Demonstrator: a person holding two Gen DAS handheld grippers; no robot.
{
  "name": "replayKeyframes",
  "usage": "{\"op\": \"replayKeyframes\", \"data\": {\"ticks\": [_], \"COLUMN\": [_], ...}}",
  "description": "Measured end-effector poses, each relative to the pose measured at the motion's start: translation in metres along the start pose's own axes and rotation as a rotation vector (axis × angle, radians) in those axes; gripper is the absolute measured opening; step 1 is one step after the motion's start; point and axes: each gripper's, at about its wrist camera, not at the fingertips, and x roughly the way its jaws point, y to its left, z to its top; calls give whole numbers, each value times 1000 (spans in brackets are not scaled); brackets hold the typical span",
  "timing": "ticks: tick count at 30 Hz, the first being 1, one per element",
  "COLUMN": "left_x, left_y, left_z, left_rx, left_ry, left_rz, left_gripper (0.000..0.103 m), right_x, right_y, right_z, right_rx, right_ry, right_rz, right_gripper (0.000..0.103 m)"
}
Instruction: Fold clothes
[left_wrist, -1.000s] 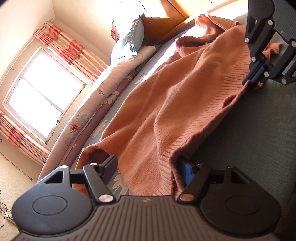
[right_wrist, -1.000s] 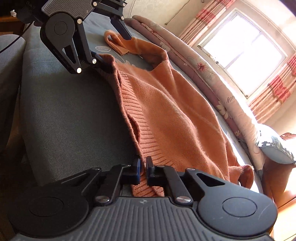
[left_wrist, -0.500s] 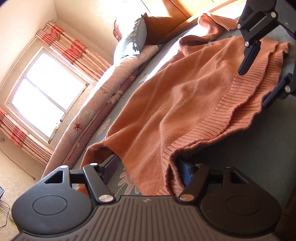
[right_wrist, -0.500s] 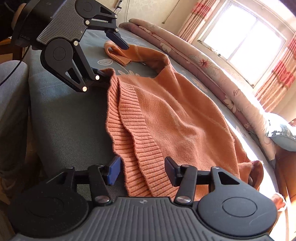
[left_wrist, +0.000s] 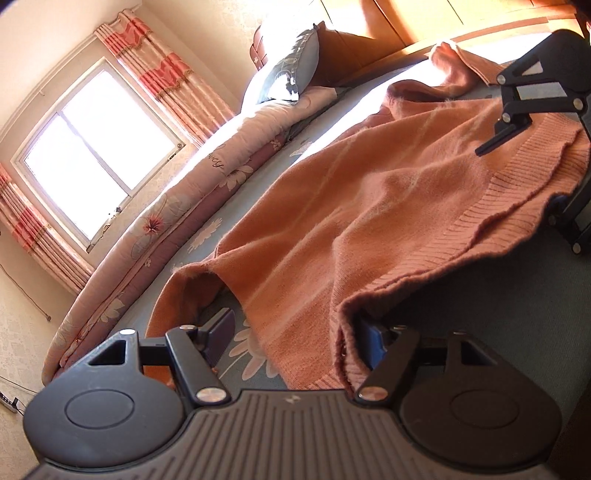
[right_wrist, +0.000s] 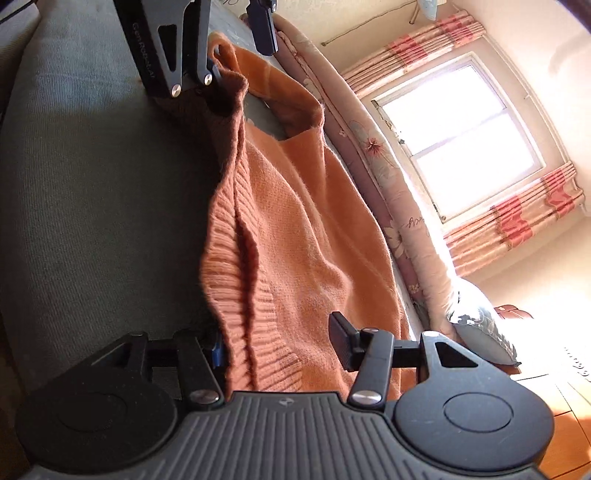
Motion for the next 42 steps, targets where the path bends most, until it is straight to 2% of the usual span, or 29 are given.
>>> {"op": "replayKeyframes", "data": {"ticks": [2, 4, 6, 12, 19, 20, 22, 23, 24, 25, 27, 28, 30, 32, 33, 35, 42], "left_x": [-1, -1, -6, -14, 9, 12, 17, 17, 18, 17, 13, 11, 6, 2, -1, -7, -35], "left_y": [-1, -2, -9, -38, -70, -70, -68, -67, -66, -65, -65, -64, -64, -64, -64, -62, -48], "left_z": [-1, -2, -5, -14, -3, -1, 2, 3, 3, 3, 1, 0, -1, 0, 1, 3, 18], "left_rx": [5, 11, 45, 161, 255, 247, 226, 214, 202, 205, 223, 230, 250, 280, 292, 318, 404], "left_ry": [-1, -2, 1, 9, 17, 24, 50, 63, 73, 74, 68, 63, 50, 37, 28, 11, -60], "left_rz": [-5, -10, -13, -23, 21, 19, 2, -3, -5, -2, 7, 9, 14, 19, 18, 20, 21], "left_gripper": [72, 72, 72, 72, 71, 66, 37, 16, 8, 7, 5, 5, 5, 5, 4, 4, 4], "right_x": [3, 13, 21, 15, 3, 2, 0, -1, 0, 2, 7, 9, 13, 16, 15, 10, -20], "right_y": [-4, -8, -15, -42, -75, -80, -82, -82, -80, -77, -68, -61, -48, -40, -38, -43, -78], "right_z": [-1, 2, 3, 3, 0, 0, -2, -3, -5, -7, -13, -16, -22, -27, -28, -27, -20], "right_rx": [47, 70, 105, 180, 255, 265, 274, 277, 274, 263, 239, 218, 182, 166, 165, 181, 202], "right_ry": [3, 16, 42, 37, 22, 19, 17, 16, 20, 30, 49, 58, 72, 79, 78, 65, -8], "right_rz": [19, 43, 83, 117, 114, 113, 108, 104, 101, 97, 88, 82, 70, 60, 58, 64, 43], "right_gripper": [53, 38, 8, 8, 8, 8, 8, 8, 9, 11, 31, 34, 35, 33, 21, 8, 8]}}
